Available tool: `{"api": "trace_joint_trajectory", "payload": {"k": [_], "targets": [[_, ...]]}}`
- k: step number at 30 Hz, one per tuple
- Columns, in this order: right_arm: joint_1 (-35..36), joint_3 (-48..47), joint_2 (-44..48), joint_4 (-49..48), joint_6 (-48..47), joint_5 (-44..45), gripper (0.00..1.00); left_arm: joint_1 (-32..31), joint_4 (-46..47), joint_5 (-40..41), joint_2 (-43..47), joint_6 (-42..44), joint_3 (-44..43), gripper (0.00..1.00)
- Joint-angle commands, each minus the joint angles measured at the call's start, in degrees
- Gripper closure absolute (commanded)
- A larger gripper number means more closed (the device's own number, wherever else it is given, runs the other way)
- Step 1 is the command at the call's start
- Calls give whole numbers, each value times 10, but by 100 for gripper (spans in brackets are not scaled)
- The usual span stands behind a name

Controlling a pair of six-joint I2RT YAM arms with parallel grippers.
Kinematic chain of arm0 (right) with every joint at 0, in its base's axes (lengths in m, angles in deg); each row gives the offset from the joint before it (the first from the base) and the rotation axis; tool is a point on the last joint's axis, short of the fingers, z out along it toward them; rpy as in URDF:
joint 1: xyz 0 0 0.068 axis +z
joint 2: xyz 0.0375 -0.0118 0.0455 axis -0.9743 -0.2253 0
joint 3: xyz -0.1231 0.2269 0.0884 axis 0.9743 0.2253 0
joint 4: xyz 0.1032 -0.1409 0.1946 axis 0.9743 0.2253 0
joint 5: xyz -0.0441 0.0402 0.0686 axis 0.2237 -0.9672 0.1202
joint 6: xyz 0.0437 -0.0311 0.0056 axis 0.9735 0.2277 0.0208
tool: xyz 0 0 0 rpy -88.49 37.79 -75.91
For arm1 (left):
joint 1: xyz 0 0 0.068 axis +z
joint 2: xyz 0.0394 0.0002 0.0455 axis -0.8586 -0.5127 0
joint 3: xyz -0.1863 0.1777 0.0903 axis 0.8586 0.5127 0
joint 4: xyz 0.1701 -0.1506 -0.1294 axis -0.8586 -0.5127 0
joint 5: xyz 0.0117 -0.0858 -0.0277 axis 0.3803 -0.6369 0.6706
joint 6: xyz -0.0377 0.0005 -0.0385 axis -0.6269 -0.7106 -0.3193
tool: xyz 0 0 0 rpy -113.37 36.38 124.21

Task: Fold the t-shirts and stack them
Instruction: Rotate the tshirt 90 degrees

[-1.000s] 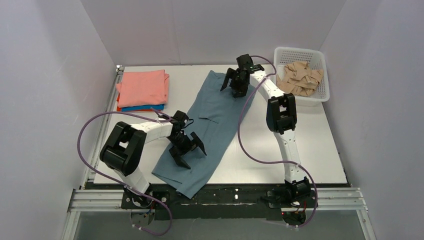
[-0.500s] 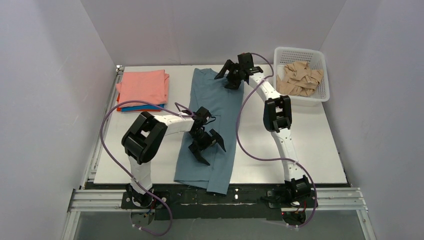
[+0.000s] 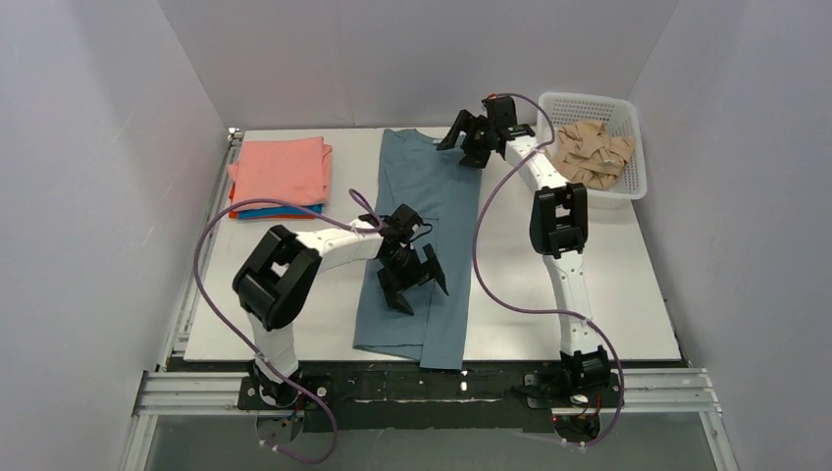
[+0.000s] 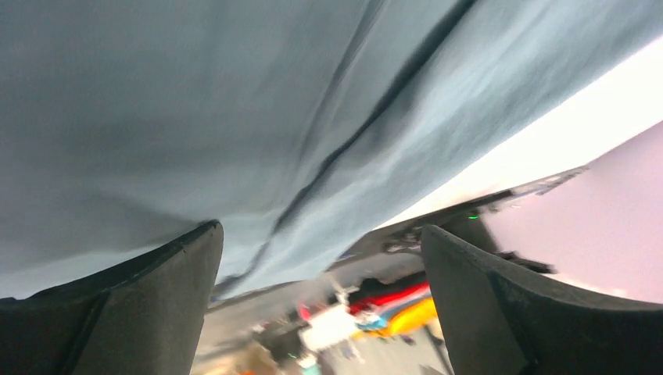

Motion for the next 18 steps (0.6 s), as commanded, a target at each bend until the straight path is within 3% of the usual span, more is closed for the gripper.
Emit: {"api": "trace_joint_trajectory", "payload": {"k": [1,3,5,9,14,18], "targets": [[-3,104,187,23,-144,1,6,-8,-98,87,152,120,77,0],[-2,153,234,52,-185,6,5,-9,-177,103,202,174,85,0],[2,212,282,74,-222,31,5,-10,-256,169,246,206,98,1],[30,405,427,47,-267,80,5,6,-319,270,330,216,164,0],[135,697,652,-10,-296,170,8,92,-249,185,380,199,268,0],[274,843,761,6,-281,230,11,104,-194,131,372,190,298,6]]}}
